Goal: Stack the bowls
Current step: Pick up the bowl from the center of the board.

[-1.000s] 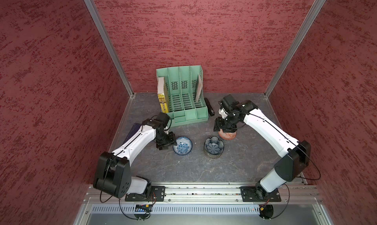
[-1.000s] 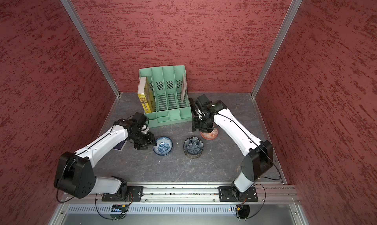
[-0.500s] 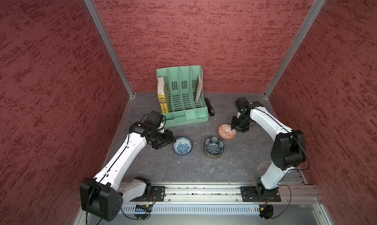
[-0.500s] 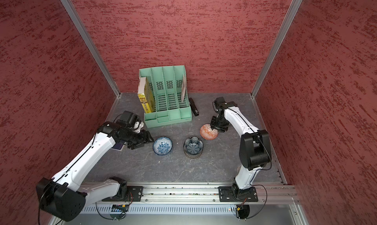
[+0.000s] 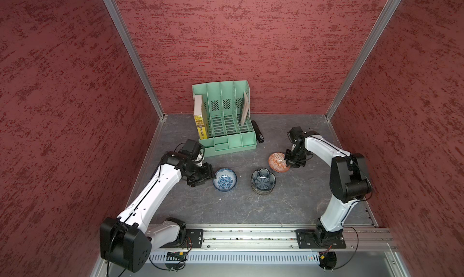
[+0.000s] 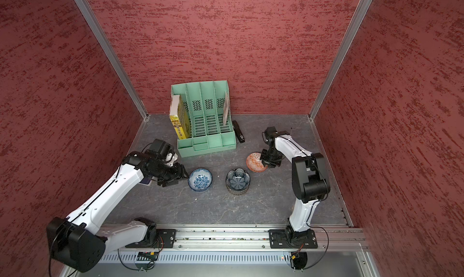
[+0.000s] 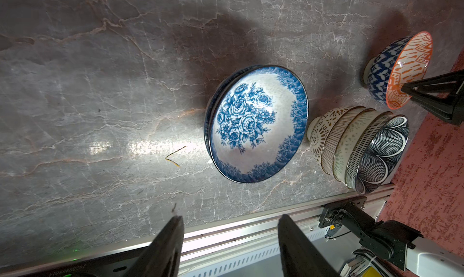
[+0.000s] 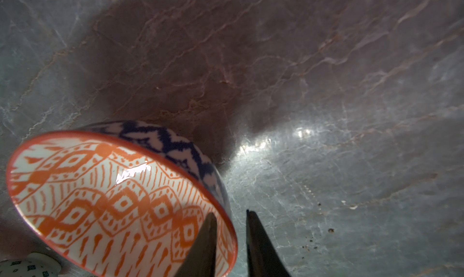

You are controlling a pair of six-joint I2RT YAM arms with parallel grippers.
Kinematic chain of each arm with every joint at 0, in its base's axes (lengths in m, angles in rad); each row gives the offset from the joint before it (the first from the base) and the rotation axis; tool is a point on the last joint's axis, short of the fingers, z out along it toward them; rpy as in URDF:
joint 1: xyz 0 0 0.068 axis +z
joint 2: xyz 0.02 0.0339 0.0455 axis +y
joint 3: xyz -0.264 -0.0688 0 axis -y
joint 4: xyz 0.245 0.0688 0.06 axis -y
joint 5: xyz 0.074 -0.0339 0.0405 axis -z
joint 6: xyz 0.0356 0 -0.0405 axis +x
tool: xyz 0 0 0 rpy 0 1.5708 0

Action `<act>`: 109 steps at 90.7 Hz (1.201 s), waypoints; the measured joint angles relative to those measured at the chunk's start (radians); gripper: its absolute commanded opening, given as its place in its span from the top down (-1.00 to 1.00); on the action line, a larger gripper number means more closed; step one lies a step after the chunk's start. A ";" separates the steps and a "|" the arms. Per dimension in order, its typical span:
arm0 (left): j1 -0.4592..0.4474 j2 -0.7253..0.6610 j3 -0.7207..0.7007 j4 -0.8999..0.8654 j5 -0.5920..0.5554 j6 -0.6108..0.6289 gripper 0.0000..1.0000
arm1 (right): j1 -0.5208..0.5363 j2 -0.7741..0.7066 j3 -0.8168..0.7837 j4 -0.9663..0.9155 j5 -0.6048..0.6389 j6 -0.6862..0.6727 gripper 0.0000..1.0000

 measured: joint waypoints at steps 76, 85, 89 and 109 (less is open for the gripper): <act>0.012 0.036 0.100 -0.040 0.004 0.016 -0.28 | -0.006 -0.058 0.159 -0.095 -0.090 -0.002 1.00; 0.013 0.059 0.163 -0.048 0.024 0.020 -0.29 | 0.008 -0.092 0.221 -0.142 -0.099 0.000 1.00; 0.013 0.071 0.192 -0.053 0.035 0.024 -0.29 | 0.019 -0.103 0.251 -0.164 -0.100 0.000 1.00; 0.004 0.152 0.336 -0.083 0.068 0.035 -0.29 | 0.167 -0.123 0.346 -0.260 -0.113 -0.004 1.00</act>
